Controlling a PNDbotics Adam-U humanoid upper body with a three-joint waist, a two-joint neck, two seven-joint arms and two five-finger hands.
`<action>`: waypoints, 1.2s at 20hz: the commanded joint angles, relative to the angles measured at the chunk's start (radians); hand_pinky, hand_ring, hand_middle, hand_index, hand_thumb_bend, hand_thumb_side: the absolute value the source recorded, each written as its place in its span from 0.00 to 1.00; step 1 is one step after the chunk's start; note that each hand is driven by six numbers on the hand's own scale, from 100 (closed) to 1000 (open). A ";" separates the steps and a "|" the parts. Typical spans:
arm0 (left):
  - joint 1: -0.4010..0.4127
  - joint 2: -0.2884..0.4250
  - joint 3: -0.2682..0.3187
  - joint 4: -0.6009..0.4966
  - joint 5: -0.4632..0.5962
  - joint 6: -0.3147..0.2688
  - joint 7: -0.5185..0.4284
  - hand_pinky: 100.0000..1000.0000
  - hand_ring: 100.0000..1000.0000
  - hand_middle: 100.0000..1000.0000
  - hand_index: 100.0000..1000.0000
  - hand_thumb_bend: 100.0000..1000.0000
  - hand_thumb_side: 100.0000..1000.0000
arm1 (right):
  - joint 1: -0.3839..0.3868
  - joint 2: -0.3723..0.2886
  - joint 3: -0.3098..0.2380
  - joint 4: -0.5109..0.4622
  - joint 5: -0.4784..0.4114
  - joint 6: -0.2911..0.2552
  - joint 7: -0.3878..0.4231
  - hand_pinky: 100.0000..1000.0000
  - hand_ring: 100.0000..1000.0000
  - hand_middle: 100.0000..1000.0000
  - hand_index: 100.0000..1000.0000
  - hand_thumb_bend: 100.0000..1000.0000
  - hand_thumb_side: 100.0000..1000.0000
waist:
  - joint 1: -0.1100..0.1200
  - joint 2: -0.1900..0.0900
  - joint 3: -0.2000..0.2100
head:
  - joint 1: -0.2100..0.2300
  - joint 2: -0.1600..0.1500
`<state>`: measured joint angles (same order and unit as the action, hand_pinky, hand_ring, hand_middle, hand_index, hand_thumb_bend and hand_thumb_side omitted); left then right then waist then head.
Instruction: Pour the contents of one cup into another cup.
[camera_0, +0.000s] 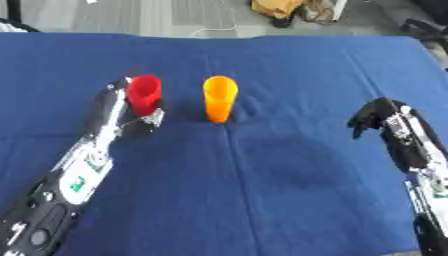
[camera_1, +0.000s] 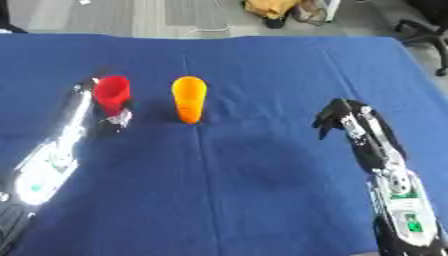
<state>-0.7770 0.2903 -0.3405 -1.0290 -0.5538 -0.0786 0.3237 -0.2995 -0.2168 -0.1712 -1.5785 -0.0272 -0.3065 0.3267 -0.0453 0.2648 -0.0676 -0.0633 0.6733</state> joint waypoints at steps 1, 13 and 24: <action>-0.023 0.010 0.001 -0.002 0.021 -0.023 -0.004 0.30 0.34 0.57 0.99 0.00 0.38 | -0.012 -0.014 -0.003 -0.009 0.006 -0.002 0.005 0.27 0.44 0.23 0.47 0.24 0.78 | 0.001 -0.016 -0.002 | 0.002 -0.012; -0.005 0.023 -0.001 -0.077 0.153 -0.095 0.055 0.10 0.16 0.48 0.96 0.00 0.33 | -0.009 -0.015 -0.005 -0.006 0.004 -0.002 0.005 0.27 0.44 0.23 0.47 0.24 0.78 | 0.001 -0.023 -0.003 | 0.001 -0.010; 0.091 0.084 -0.013 -0.396 0.311 -0.055 0.072 0.00 0.07 0.33 0.91 0.00 0.43 | -0.009 -0.036 -0.010 0.021 0.006 0.001 0.003 0.27 0.44 0.23 0.47 0.24 0.77 | 0.011 -0.048 0.018 | -0.008 -0.003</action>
<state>-0.6734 0.3457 -0.3537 -1.3698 -0.2593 -0.1411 0.3961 -0.2990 -0.2236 -0.1722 -1.5535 -0.0271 -0.3035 0.3295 -0.0352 0.2359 -0.0478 -0.0671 0.6740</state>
